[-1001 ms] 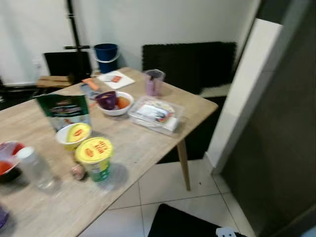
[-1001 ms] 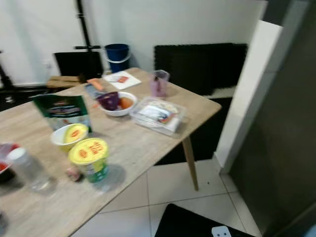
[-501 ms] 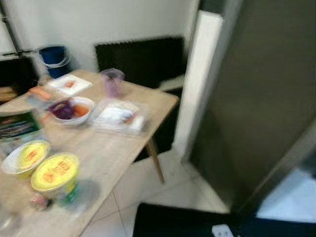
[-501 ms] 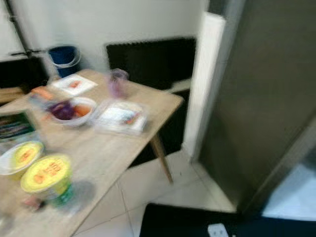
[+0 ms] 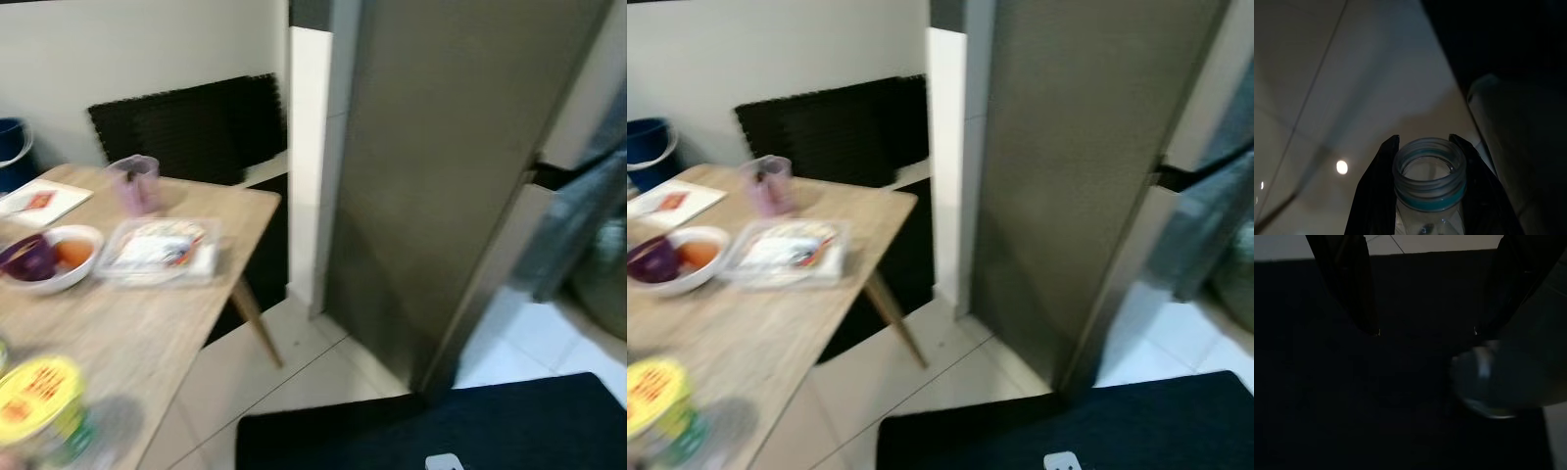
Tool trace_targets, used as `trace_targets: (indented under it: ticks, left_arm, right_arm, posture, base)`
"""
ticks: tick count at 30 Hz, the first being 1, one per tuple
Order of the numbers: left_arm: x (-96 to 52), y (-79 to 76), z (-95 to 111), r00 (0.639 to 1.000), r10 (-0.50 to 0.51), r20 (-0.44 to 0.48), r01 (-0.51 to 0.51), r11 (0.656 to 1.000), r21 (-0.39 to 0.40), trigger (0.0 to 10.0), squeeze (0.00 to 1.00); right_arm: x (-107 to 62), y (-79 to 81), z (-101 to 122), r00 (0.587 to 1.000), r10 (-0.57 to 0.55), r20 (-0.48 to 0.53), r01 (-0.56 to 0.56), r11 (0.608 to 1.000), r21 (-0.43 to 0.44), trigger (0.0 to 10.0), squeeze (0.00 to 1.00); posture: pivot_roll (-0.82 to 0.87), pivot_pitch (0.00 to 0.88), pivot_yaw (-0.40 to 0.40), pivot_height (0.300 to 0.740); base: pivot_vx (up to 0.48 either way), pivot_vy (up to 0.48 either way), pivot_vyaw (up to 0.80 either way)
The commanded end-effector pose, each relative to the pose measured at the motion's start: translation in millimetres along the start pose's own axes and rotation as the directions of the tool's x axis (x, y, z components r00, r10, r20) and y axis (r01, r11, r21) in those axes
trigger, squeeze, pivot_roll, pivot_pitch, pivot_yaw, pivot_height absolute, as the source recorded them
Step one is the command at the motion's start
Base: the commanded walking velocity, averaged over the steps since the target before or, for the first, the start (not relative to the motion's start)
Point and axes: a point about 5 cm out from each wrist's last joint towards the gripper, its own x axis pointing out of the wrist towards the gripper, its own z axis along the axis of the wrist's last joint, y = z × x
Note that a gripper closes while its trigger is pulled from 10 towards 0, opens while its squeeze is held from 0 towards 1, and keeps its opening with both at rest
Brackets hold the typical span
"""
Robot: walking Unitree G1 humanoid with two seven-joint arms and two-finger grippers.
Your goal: Restocking fridge
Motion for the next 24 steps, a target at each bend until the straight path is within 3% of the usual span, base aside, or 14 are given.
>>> trace_targets:
  ticks: [1,24]
  left_arm:
    - [-0.6,-1.4,-7.4,1.0,-0.006,-0.021,0.006,1.0,0.009,10.0,0.0]
    - [0.0,-6.0,-6.8,1.0,-0.016,-0.024,0.016,1.0,0.002,10.0,0.0]
  right_arm:
    - [0.6,3.4,1.5,1.0,0.008,0.006,-0.008,1.0,0.004,10.0,0.0]
    - [0.7,3.9,2.5,1.0,0.009,0.008,-0.009,1.0,0.006,10.0,0.0]
  posture:
    - [-0.02,0.0,0.009,0.74]
    - [-0.03,0.0,0.007,0.74]
  base:
    - [0.0,0.0,-0.79]
    - [0.0,0.0,-0.79]
